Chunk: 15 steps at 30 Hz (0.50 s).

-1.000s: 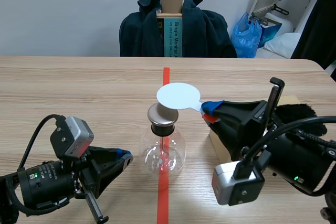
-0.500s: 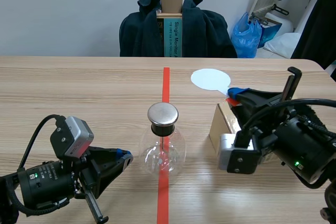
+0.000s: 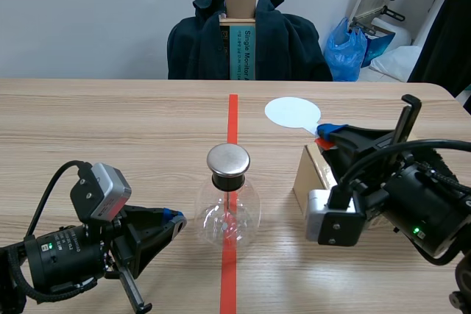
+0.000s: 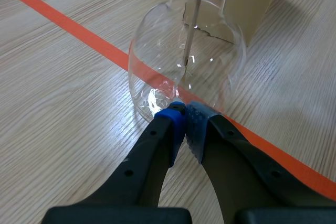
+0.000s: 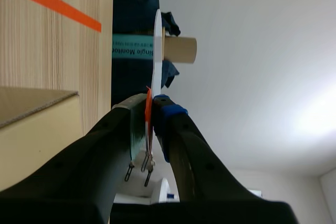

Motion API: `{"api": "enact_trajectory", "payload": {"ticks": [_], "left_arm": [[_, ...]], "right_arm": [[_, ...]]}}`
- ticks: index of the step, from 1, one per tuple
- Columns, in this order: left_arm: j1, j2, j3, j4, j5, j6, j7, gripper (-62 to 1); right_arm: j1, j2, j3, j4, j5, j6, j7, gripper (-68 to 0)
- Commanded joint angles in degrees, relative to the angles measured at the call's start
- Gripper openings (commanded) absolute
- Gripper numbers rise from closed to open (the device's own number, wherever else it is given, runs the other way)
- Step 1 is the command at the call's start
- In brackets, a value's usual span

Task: Do the electroscope experiment.
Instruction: 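Move the plate toward and away from the electroscope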

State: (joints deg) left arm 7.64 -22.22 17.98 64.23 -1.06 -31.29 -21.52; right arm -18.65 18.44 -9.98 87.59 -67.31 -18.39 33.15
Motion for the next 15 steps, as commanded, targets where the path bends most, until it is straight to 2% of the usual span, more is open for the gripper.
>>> {"api": "enact_trajectory", "payload": {"ticks": [1,8,15], "left_arm": [[-0.2,0.3,-0.3,1.0,-0.3,0.1,-1.0,-57.9],[-0.2,0.3,-0.3,1.0,-0.3,0.1,-1.0,-57.9],[-0.2,0.3,-0.3,1.0,-0.3,0.1,-1.0,-57.9]], "right_arm": [[0.4,0.3,0.2,1.0,0.6,-0.7,1.9,-66.9],[0.4,0.3,0.2,1.0,0.4,-0.7,11.1,-66.9],[0.4,0.3,0.2,1.0,0.4,-1.3,17.2,-66.9]]}}
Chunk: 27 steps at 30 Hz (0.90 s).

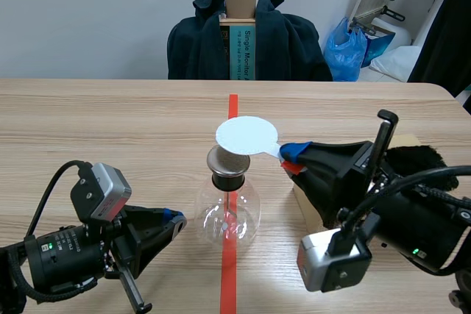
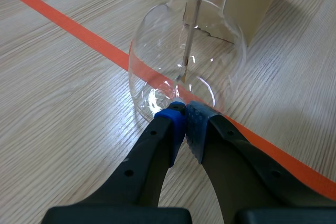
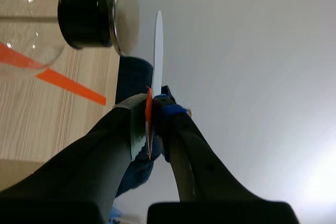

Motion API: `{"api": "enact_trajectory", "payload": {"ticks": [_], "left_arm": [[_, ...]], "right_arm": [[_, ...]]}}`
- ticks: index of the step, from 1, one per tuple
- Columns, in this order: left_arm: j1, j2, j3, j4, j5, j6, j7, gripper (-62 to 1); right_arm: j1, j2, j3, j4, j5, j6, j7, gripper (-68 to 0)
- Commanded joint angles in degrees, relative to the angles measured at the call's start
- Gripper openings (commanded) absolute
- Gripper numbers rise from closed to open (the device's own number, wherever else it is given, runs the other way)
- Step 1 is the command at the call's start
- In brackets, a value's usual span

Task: Do the electroscope experiment.
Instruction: 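Move the plate toward and away from the electroscope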

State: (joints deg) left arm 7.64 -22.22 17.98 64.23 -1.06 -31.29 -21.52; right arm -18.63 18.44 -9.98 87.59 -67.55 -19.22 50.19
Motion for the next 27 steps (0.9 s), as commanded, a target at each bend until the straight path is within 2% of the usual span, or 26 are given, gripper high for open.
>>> {"api": "enact_trajectory", "payload": {"ticks": [1,11,24,27], "left_arm": [[-0.2,0.3,-0.3,1.0,-0.3,0.1,-1.0,-57.9],[-0.2,0.3,-0.3,1.0,-0.3,0.1,-1.0,-57.9],[-0.2,0.3,-0.3,1.0,-0.3,0.2,-1.0,-57.9],[-0.2,0.3,-0.3,1.0,-0.3,0.2,-1.0,-57.9]], "right_arm": [[0.4,0.3,0.2,1.0,0.7,-0.5,0.8,-66.9],[0.4,0.3,0.2,1.0,0.6,-0.5,4.9,-66.9],[0.4,0.3,0.2,1.0,0.2,-0.5,4.8,-66.9],[0.4,0.3,0.2,1.0,0.2,-0.5,3.5,-66.9]]}}
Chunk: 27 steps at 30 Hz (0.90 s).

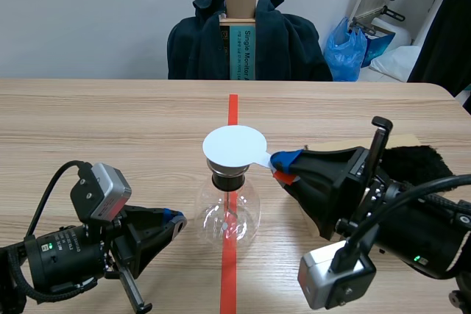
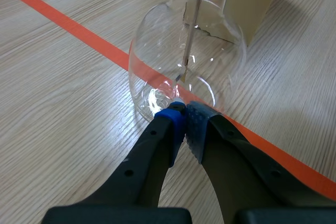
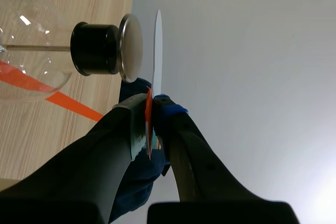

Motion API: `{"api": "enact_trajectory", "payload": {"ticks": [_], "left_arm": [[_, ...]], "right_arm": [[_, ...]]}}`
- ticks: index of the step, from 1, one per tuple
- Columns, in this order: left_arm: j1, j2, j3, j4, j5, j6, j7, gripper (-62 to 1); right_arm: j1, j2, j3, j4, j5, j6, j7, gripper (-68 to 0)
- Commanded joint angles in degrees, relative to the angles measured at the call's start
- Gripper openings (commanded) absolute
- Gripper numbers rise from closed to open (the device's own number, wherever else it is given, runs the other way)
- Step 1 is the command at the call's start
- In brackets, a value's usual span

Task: Do the electroscope experiment.
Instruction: 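Move the plate toward and away from the electroscope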

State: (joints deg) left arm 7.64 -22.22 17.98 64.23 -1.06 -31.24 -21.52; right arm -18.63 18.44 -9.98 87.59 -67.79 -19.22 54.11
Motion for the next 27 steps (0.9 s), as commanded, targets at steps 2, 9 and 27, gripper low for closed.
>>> {"api": "enact_trajectory", "payload": {"ticks": [2,9,27], "left_arm": [[-0.2,0.3,-0.3,1.0,-0.3,0.2,-1.0,-57.9],[-0.2,0.3,-0.3,1.0,-0.3,0.2,-1.0,-57.9],[-0.2,0.3,-0.3,1.0,-0.3,0.2,-1.0,-57.9]], "right_arm": [[0.4,0.3,0.2,1.0,0.5,-0.5,-2.1,-66.9],[0.4,0.2,0.2,1.0,0.5,-0.4,-10.5,-66.9],[0.4,1.1,6.5,3.3,3.1,-3.1,-28.5,-66.9]]}}
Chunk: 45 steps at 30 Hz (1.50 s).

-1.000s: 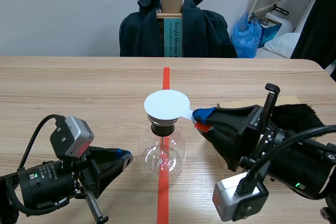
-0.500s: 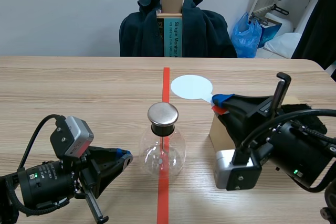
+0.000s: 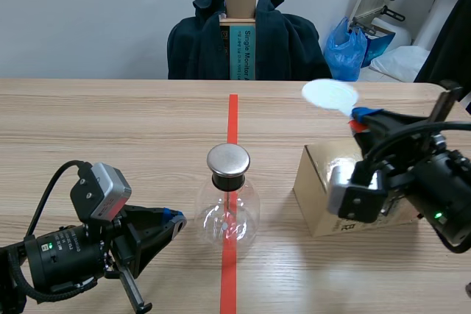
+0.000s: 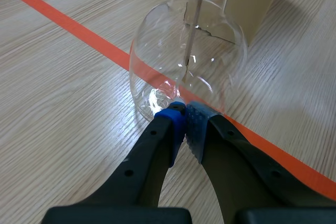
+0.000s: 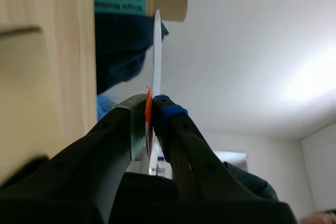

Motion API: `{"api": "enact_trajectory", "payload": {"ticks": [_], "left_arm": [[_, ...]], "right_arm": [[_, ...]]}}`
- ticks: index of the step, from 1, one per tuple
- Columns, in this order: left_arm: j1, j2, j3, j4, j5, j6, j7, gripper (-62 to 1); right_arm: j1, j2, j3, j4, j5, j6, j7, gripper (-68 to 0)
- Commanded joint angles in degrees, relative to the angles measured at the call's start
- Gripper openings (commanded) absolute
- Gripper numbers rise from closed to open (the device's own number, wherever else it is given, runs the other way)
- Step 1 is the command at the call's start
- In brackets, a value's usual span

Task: Do the electroscope experiment.
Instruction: 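Move the plate toward and away from the electroscope, then rub the plate on the fur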

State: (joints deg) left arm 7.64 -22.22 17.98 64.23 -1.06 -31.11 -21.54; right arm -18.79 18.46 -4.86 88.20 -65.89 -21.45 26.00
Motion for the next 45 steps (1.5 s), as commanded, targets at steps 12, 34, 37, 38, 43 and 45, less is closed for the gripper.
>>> {"api": "enact_trajectory", "payload": {"ticks": [12,34,37,38,43,45], "left_arm": [[0.0,0.3,-0.3,1.0,-0.3,0.1,-1.0,-57.9],[19.3,-13.7,-8.1,23.1,-5.0,0.1,-7.4,1.4],[23.7,-17.2,-11.4,27.2,-8.6,0.1,-7.4,1.4],[25.0,-18.3,-12.4,28.4,-9.2,0.1,-7.4,1.4],[31.0,-22.6,-17.0,32.9,-14.2,0.2,-7.4,1.4],[33.0,-23.8,-18.2,34.1,-15.6,0.9,-7.3,1.4]], "right_arm": [[0.5,14.6,21.1,19.7,21.8,-4.3,-5.9,-66.9],[0.5,15.6,37.7,27.0,38.1,-2.9,-0.6,-66.9],[0.3,13.4,37.8,26.9,38.1,-2.7,-3.2,-66.9],[-0.2,12.1,37.8,26.8,38.1,-2.1,-3.4,-66.9],[-7.6,4.8,37.8,24.6,33.2,0.3,-1.2,-66.9],[-10.6,2.4,37.3,23.5,31.7,0.2,0.5,-66.9]]}}
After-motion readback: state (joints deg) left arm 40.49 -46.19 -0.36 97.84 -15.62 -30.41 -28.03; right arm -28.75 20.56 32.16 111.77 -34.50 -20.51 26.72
